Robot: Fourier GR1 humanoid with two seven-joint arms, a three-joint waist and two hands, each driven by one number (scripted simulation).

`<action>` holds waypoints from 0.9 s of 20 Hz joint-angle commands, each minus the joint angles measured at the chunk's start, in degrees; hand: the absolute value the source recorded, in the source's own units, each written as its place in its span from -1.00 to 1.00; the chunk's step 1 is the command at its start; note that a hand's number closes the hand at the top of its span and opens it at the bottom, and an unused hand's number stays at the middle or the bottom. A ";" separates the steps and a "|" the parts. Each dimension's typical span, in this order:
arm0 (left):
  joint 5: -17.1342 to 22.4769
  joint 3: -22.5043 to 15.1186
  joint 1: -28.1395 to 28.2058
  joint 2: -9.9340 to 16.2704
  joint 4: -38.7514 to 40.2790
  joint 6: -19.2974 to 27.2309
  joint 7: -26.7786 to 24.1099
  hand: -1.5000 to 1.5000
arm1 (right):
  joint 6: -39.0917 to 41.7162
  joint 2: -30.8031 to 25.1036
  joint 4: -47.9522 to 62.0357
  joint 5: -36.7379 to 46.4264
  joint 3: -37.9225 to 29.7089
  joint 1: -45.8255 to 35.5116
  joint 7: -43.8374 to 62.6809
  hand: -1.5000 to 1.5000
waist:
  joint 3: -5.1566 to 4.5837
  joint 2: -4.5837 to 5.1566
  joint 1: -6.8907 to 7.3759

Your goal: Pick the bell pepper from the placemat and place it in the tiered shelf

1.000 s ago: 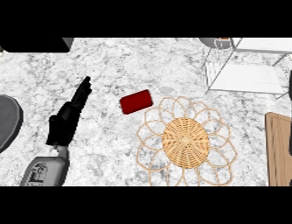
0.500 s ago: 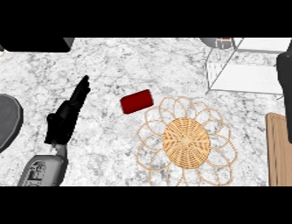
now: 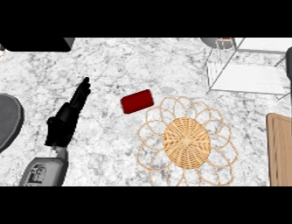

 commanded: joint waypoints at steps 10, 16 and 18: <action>-0.95 0.46 -0.98 -0.03 1.84 1.08 -0.38 0.00 | -6.93 -7.20 15.50 6.96 -2.63 -0.06 4.25 -1.00 | -0.06 -0.06 -0.37; 0.05 -0.13 2.24 0.32 -3.18 -0.27 1.51 0.00 | -4.46 -6.34 5.85 1.94 -2.99 5.28 5.89 -1.00 | -0.03 -0.38 -0.72; -0.78 0.47 -1.39 -0.76 2.34 1.40 -1.53 0.00 | -5.36 -7.18 7.88 -0.04 -4.22 2.33 5.19 -1.00 | -0.04 -0.22 -0.72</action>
